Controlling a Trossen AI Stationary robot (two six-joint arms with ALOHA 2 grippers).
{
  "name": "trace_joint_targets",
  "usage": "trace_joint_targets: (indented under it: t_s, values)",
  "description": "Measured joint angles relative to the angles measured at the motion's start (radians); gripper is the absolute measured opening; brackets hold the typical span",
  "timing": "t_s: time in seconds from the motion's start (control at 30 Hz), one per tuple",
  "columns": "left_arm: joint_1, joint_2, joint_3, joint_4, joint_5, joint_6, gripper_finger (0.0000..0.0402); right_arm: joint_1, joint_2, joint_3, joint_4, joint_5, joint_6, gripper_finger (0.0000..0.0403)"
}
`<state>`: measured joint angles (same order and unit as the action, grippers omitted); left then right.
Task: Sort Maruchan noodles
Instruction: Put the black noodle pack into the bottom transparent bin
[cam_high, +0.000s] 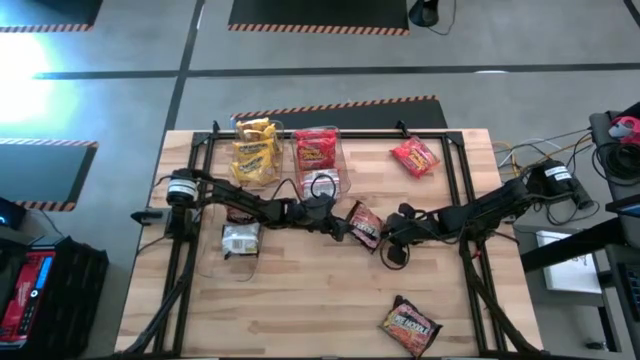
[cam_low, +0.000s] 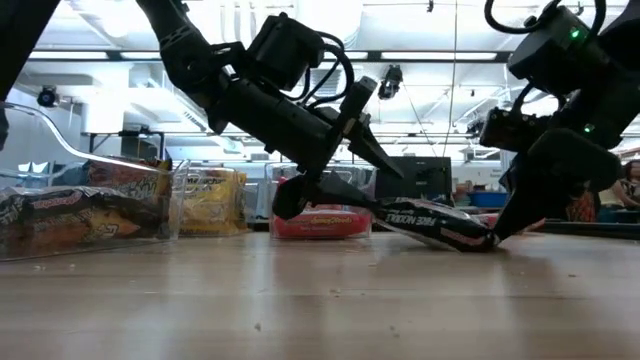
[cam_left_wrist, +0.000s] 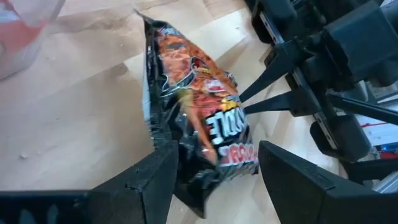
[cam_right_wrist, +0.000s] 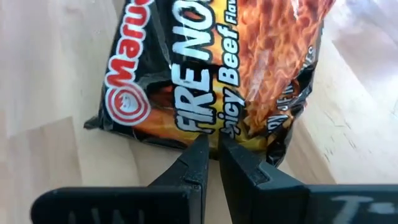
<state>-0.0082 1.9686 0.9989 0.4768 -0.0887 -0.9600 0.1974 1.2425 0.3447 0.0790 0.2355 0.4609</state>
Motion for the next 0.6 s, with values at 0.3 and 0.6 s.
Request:
trace_joint_targets:
  t_s: [0.3,0.6]
  values:
    - [0.0,-0.001,0.0,-0.021,-0.016,0.016,0.0207,0.001,0.185,0.04,0.052,0.011,-0.001,0.0031]
    - [0.002,-0.006,-0.001,-0.084,-0.024,0.014,0.0207,0.001,0.318,0.074,0.077,0.001,-0.016,0.0031]
